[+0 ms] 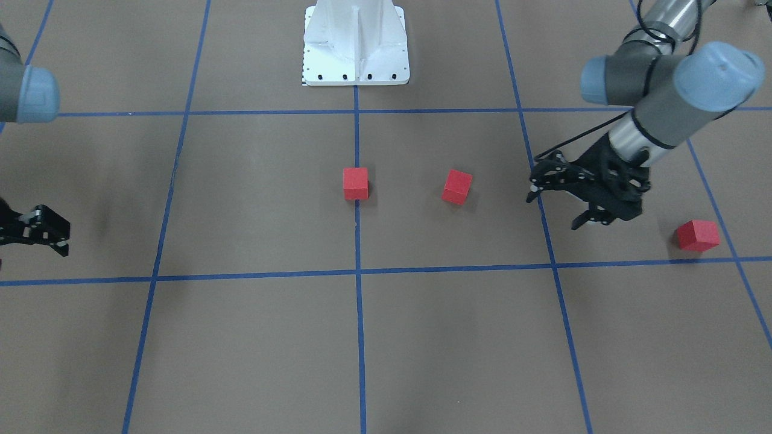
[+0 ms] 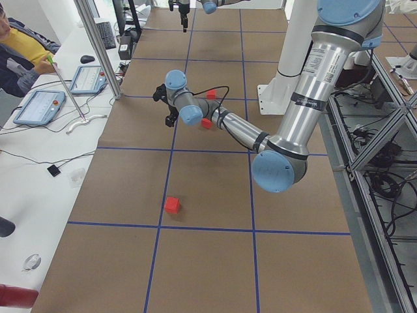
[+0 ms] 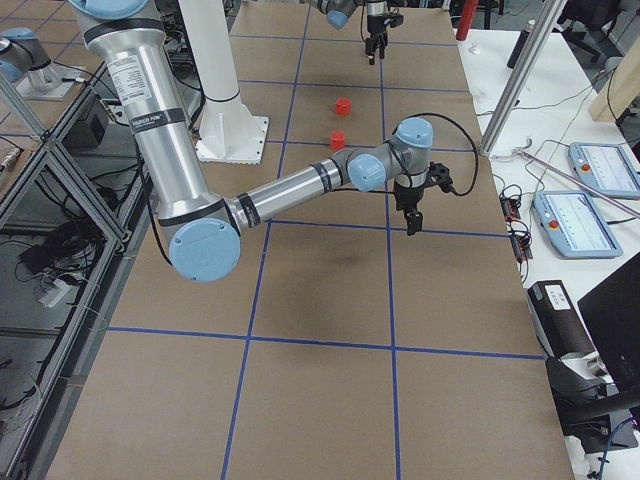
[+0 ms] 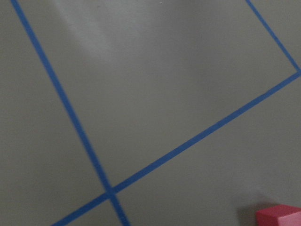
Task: Form red blocks into L shape at center
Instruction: 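Raise the right gripper away while the left arm reaches in, then lower the left gripper onto the middle red cube and grasp it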
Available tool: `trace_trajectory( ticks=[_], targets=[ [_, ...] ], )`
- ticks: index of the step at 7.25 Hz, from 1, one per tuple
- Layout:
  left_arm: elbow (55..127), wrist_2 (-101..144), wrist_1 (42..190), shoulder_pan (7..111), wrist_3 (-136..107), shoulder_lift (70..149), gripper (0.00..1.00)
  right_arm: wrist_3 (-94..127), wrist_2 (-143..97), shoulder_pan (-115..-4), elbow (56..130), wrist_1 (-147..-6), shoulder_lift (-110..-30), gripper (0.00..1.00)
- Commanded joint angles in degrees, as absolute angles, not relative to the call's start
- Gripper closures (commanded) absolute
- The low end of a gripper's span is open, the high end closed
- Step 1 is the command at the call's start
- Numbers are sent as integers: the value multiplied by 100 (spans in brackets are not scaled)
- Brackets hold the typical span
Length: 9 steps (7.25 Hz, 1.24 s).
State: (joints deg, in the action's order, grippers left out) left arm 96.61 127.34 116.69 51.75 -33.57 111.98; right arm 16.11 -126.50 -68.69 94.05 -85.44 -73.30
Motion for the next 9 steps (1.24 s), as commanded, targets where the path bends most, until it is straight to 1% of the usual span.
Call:
trace_trajectory(
  ticks=[1,3,5,9],
  targets=[
    [9668,11938,11280,4248,-3963,11556,0,312,-13078,-7679,9185,-8525,-7960,2],
    [9703,11604,10235,4009,-4025,11847,0,308,-13087,-7770,9193,-8517,-8068,2],
    [9694,11102,10195,3649,-4411,11804,0,334,-13078,-7770,9193,-8517,-8068,2],
    [9694,11101,10073,3384,-4623,11786,1,343,-13069,-7761,9185,-8517,-8060,1]
  ],
)
